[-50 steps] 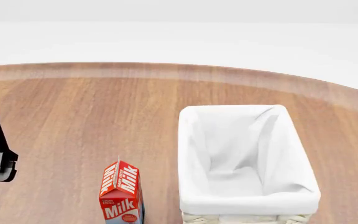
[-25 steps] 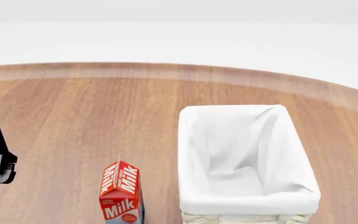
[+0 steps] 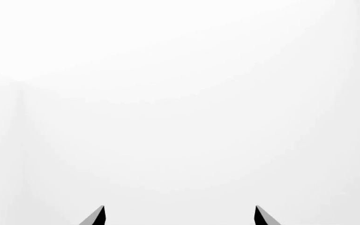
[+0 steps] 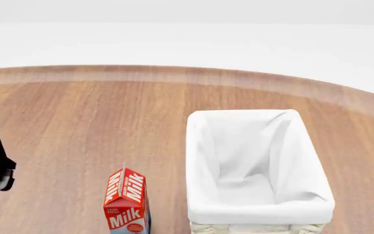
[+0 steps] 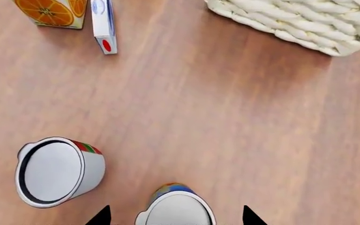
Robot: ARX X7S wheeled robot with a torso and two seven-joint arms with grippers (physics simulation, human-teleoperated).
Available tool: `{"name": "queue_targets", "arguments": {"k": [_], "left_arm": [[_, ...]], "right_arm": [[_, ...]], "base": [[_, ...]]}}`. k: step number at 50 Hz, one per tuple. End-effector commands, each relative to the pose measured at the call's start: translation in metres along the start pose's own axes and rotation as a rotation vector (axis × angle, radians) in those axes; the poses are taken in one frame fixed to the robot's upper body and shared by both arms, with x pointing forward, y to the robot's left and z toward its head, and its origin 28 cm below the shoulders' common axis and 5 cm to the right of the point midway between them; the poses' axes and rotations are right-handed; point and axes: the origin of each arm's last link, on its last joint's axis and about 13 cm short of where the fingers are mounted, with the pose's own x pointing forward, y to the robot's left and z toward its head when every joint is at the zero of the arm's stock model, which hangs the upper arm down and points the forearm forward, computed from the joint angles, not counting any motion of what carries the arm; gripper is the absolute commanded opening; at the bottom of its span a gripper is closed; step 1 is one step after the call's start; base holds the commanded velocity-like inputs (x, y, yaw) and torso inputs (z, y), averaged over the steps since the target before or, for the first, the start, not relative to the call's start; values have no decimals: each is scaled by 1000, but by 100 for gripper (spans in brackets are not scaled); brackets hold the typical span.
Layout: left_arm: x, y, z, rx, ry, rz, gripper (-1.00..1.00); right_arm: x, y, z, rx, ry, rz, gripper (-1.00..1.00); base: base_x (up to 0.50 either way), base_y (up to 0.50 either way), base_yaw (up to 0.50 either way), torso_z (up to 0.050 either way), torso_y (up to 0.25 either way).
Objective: Pick up the alphabet soup and the tomato sauce, and put them in the basket.
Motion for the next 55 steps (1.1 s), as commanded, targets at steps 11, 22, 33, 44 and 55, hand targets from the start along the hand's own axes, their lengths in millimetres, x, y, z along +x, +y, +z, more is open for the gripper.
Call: {"name": "queue_targets", "arguments": {"k": [11, 22, 33, 44, 55], "left_arm": [[-1, 0, 1, 1, -1, -1, 100], [-1, 0, 0, -2, 1, 1, 100], [-1, 0, 0, -1, 0, 2, 100], [0, 1, 1, 3, -2, 4, 100], [1, 1, 3, 5, -5, 2, 100]], "right_arm": [[12, 1, -10, 7, 21, -2, 100], [18, 3, -16, 6, 30, 1, 100], [26, 3, -20, 11, 40, 0, 100], [31, 1, -20, 20, 42, -9, 100], [33, 0, -20, 26, 44, -8, 100]], "base": [[0, 0, 0, 0, 0], [0, 0, 0, 0, 0], [0, 0, 0, 0, 0], [0, 0, 0, 0, 0], [0, 0, 0, 0, 0]]}}
